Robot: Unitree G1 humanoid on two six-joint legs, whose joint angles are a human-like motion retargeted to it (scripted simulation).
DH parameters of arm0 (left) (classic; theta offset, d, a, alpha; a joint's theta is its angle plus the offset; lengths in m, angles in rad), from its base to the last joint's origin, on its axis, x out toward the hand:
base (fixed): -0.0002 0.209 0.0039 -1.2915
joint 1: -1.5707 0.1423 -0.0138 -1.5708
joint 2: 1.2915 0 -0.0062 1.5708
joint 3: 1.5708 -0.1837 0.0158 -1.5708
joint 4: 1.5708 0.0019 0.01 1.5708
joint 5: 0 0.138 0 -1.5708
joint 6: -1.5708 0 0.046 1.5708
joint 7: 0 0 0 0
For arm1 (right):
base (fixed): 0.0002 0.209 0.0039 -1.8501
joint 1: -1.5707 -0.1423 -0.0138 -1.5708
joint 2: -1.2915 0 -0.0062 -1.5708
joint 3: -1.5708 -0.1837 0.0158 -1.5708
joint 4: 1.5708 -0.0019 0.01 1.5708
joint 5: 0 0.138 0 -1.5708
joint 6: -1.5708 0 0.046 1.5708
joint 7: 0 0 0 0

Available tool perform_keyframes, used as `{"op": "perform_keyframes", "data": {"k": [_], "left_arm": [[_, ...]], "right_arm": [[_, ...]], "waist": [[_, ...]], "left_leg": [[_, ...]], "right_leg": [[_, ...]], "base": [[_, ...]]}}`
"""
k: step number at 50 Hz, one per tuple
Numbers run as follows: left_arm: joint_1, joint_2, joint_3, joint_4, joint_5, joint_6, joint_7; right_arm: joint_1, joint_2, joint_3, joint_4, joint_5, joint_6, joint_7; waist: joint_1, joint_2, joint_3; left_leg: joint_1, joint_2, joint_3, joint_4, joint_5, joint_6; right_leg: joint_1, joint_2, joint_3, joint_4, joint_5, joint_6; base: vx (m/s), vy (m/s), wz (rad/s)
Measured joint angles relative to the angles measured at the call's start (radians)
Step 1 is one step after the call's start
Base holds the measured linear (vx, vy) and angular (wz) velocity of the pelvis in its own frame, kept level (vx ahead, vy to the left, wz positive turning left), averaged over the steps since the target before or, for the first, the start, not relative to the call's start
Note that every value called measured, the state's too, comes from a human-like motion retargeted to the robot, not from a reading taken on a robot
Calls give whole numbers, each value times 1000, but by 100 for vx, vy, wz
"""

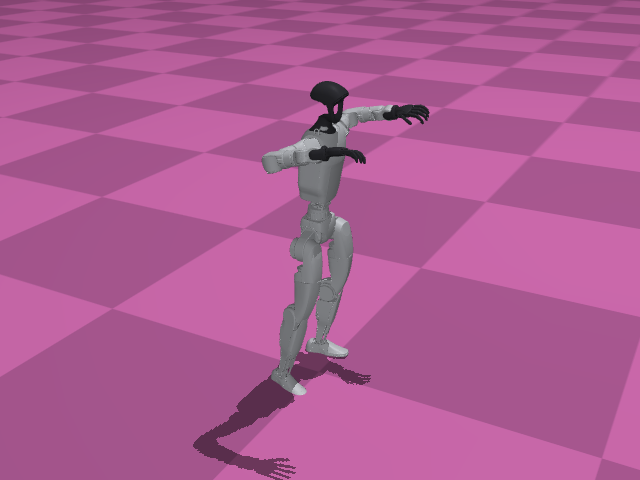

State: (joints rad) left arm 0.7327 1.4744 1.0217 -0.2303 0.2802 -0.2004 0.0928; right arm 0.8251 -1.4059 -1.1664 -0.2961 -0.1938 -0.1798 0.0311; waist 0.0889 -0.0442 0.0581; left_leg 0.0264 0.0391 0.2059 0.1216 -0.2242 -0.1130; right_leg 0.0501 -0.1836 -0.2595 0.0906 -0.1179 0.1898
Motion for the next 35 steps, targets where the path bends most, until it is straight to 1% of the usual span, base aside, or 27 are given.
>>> {"op": "perform_keyframes", "data": {"k": [35], "left_arm": [[18,-1,24,6,3,2,-3]], "right_arm": [[-24,10,15,14,-8,4,-2]], "waist": [[-2,-3,4]], "left_leg": [[1,0,5,1,0,1]], "right_leg": [[-1,0,5,0,1,0]], "base": [[0,0,0]]}}
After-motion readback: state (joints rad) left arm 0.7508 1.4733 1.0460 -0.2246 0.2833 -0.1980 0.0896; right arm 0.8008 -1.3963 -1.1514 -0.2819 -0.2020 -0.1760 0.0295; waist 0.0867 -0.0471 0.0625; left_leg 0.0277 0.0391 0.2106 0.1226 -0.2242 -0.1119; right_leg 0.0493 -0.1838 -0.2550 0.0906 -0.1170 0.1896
